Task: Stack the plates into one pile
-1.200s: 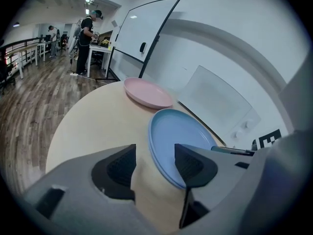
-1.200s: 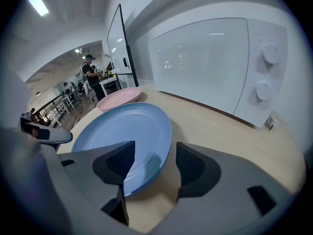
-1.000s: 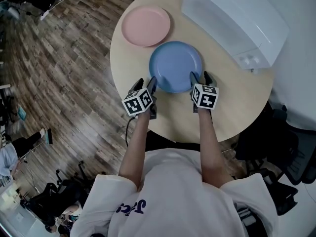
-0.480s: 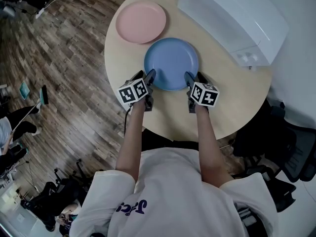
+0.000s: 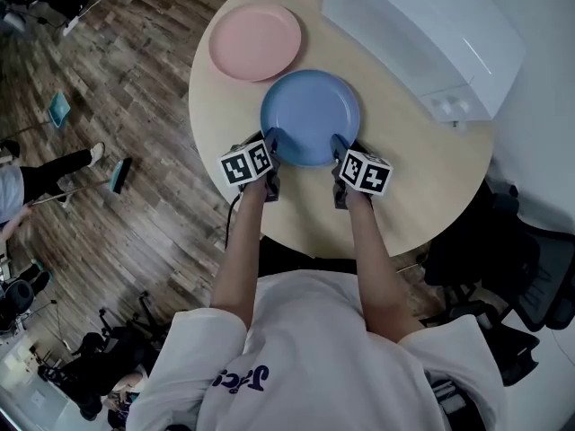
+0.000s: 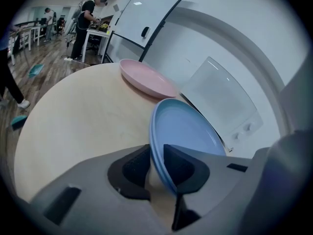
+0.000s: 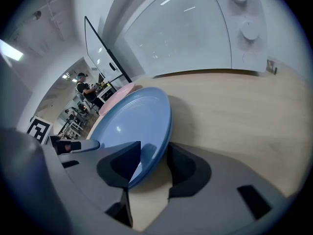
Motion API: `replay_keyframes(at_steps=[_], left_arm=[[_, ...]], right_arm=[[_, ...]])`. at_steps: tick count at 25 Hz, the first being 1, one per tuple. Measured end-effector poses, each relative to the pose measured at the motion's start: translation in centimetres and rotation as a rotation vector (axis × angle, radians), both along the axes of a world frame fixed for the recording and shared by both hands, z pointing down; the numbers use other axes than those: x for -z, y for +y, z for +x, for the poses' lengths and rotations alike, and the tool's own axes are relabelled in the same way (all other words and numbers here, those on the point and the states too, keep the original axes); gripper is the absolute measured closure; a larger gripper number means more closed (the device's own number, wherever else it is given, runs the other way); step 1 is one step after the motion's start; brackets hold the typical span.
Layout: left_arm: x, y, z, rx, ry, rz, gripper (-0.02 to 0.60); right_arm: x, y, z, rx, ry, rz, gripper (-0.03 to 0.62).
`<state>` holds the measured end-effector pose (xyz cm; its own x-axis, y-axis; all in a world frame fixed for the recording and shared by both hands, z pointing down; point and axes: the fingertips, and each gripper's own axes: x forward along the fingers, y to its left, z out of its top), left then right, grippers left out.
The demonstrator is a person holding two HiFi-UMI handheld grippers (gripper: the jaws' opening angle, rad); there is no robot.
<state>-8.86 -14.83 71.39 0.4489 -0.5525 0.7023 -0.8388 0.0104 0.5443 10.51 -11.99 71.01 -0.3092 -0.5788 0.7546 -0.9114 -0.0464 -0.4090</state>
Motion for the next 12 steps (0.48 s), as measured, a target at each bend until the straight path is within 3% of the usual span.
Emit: replay_keyframes(at_steps=[4,12], left_arm=[[-0.1,0.6,-1.2,0.066,0.022,-0.006,0.511],[1.6,2.9,-3.6,0.092,0.041,0.016,0.519]], right_arm=[[-0.1,0.7,-0.9,-0.024,-0.046,-0.014,0.438],[1.3,2.8,-3.0,-0.031,-0.077,0.011,0.451]])
